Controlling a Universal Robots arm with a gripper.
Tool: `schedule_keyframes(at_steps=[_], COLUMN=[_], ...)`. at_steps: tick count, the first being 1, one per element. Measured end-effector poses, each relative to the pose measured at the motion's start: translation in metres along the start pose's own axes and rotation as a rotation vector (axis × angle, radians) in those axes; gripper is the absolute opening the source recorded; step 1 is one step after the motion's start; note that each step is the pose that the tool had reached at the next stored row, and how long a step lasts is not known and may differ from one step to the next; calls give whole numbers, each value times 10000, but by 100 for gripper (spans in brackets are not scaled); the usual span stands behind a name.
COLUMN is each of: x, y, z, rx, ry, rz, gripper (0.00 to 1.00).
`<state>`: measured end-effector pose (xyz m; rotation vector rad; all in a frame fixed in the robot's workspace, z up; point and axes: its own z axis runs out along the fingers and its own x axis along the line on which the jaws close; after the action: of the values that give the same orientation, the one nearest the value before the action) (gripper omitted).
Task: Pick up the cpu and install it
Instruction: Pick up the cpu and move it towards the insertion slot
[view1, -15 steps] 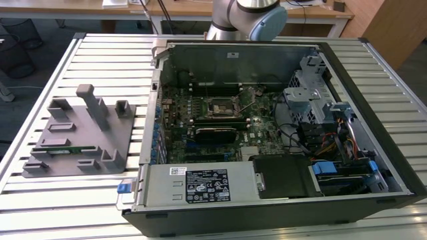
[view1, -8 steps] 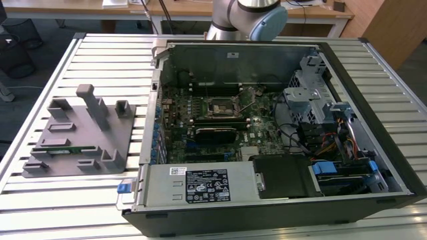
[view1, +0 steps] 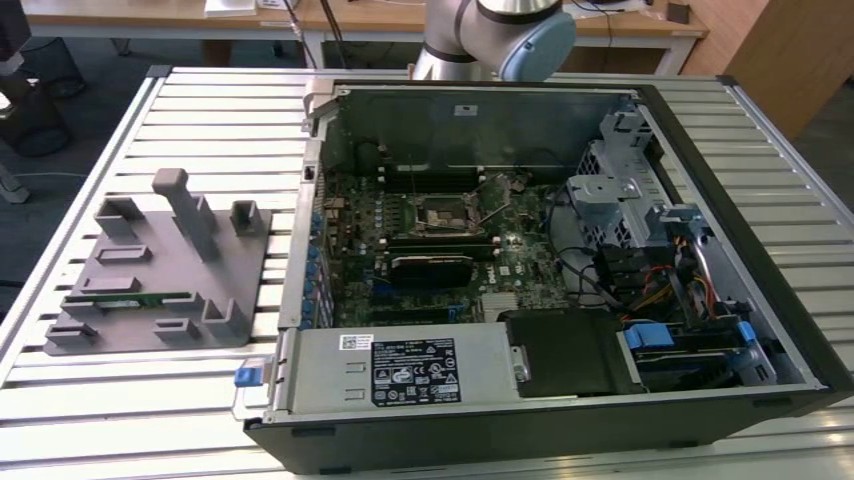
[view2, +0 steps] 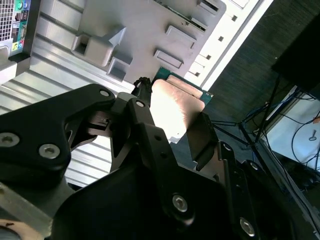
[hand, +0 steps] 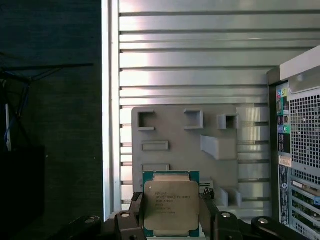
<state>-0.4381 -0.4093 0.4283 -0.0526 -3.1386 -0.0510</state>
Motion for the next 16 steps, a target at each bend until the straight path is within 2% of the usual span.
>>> schedule_keyframes(at_steps=[16], x=[-250], y=[8], z=[0], rx=[-1], ry=[0], rz=[0], gripper=[53])
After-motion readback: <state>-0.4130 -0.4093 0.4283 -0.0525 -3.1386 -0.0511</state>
